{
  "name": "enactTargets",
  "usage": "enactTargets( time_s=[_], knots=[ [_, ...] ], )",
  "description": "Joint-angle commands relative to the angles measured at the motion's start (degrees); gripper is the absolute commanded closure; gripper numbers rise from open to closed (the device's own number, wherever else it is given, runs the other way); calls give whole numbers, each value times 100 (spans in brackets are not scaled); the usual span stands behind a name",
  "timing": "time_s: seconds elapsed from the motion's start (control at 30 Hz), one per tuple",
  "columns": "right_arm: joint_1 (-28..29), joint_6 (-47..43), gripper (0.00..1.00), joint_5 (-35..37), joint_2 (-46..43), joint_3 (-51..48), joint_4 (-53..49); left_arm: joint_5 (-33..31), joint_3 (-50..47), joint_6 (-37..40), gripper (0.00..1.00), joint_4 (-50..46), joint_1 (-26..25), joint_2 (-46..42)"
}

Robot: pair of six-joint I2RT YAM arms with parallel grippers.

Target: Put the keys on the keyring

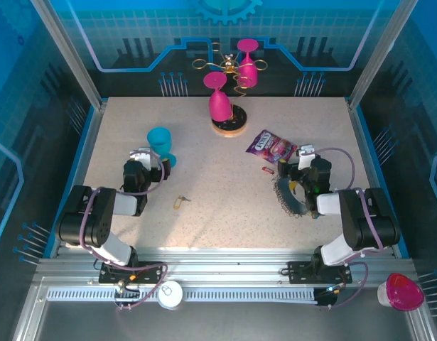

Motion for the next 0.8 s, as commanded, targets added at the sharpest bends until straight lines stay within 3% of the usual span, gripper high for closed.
enactTargets(
  time_s=[0.0, 0.77],
  knots=[
    [50, -74, 0, 113, 17, 92, 40, 112, 107, -29, 1, -5, 46, -115],
    [-4, -34, 0, 14, 8, 71, 76, 228, 124, -74, 1, -55, 117, -120]
  ],
)
